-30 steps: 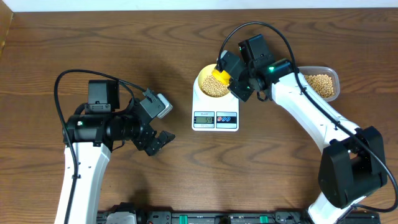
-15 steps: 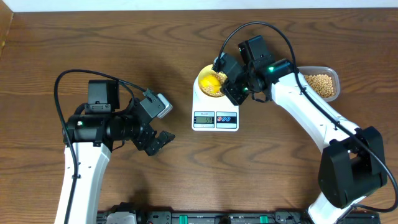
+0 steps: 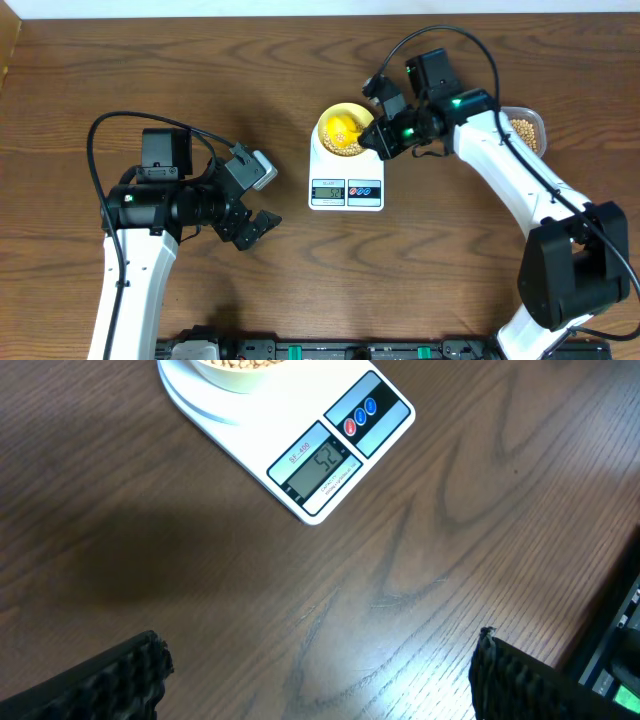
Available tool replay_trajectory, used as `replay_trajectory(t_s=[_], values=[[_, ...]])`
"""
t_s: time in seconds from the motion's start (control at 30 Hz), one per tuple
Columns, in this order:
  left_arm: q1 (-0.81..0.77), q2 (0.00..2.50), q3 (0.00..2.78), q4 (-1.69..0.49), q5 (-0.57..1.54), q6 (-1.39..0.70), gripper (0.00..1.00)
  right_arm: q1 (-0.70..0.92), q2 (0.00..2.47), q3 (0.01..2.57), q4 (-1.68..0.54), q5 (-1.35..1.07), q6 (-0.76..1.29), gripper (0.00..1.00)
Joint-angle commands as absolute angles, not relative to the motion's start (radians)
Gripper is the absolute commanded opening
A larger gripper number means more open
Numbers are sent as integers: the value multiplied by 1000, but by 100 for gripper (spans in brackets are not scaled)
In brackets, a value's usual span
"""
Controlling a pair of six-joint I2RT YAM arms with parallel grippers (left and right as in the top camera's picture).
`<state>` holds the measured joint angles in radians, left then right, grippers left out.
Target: Scoop item into bowl and weigh 50g on scale
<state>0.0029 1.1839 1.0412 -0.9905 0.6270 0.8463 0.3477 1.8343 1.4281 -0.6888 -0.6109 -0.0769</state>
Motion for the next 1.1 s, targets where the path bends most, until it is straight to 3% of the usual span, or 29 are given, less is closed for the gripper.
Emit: replay_trajectory(t_s=[0.0, 0.47, 1.07], values=[[6, 1188, 1065, -994, 643, 860, 98, 309, 1833, 1444, -689, -744, -44, 1], [6, 1188, 1065, -994, 643, 860, 98, 252, 1833, 1444, -700, -749, -73, 1], [6, 1188, 1065, -994, 643, 860, 98, 412, 1866, 1444, -624, -272, -155, 1]])
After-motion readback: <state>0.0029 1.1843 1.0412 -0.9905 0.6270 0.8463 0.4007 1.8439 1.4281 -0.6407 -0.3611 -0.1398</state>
